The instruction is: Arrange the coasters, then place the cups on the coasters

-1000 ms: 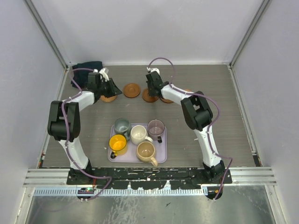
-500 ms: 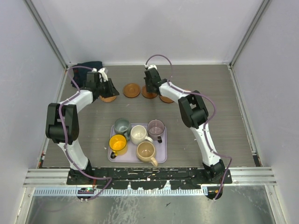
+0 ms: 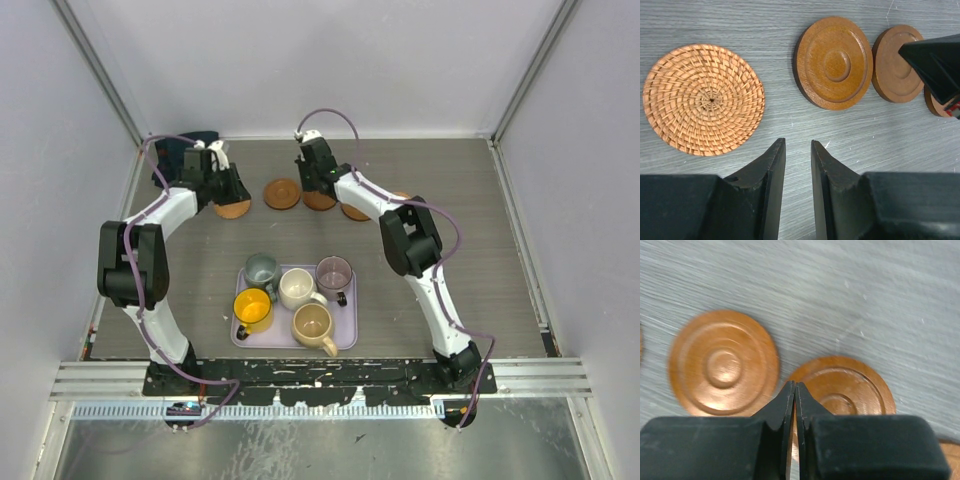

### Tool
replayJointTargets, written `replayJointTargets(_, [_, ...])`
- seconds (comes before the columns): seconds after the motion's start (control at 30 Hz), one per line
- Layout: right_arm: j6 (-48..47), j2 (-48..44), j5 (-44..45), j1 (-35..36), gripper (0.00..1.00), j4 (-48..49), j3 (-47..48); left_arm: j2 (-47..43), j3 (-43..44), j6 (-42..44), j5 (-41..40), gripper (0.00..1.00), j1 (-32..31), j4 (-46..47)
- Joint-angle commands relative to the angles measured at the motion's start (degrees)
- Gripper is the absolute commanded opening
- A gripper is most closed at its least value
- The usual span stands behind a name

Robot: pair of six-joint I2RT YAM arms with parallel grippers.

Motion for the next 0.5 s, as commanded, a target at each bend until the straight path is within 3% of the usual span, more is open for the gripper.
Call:
replayJointTargets(0.0, [-3.87, -0.45, 0.23, 3.41, 0.11, 0.73, 7.59, -1.43, 1.26, 0.36, -0.66, 0.29, 1.00, 0.06])
replayJointTargets(0.47, [-2.45, 6.50, -2.75, 5.01, 0.13, 0.77, 14.43, -0.95, -0.22, -0.27, -0.90, 0.29, 2.55, 1.17])
